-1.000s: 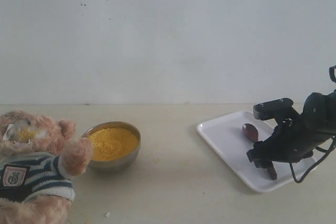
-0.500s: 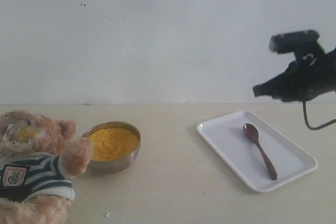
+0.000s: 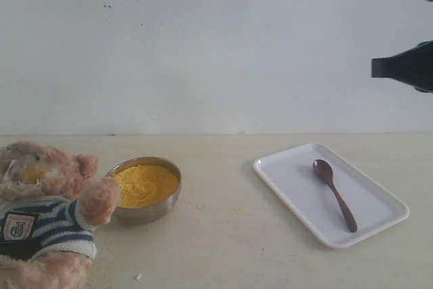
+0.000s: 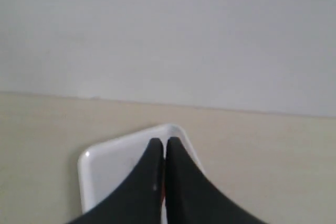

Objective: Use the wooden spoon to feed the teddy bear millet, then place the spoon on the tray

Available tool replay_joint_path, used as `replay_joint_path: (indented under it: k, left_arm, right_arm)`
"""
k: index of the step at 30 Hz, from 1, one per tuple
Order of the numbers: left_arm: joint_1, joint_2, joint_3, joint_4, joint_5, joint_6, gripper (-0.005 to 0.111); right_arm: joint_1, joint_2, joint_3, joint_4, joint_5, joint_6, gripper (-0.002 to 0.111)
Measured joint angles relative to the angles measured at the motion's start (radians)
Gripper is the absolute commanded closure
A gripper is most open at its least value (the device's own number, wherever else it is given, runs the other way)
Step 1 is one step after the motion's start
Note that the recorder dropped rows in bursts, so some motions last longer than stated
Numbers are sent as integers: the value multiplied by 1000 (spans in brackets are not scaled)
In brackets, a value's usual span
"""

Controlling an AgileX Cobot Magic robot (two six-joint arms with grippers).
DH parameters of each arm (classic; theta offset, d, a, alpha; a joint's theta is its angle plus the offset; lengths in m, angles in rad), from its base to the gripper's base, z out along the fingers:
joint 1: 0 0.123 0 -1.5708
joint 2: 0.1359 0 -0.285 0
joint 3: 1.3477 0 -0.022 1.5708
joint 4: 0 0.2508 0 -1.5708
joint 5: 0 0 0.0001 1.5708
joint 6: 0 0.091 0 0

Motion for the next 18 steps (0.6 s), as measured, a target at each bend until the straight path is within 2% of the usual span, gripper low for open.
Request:
replay_joint_path:
  k: [4,7,18]
  left_arm:
    - [0,0,0,0,0,2,103]
    - [0,0,0,0,0,2,103]
    - [0,0,0,0,0,2,103]
  right_arm:
    - [0,-161,191,0,-201,4,107]
    - [0,-252,294,0,-248,4,107]
    - [0,-599,585,0,-209,93,107]
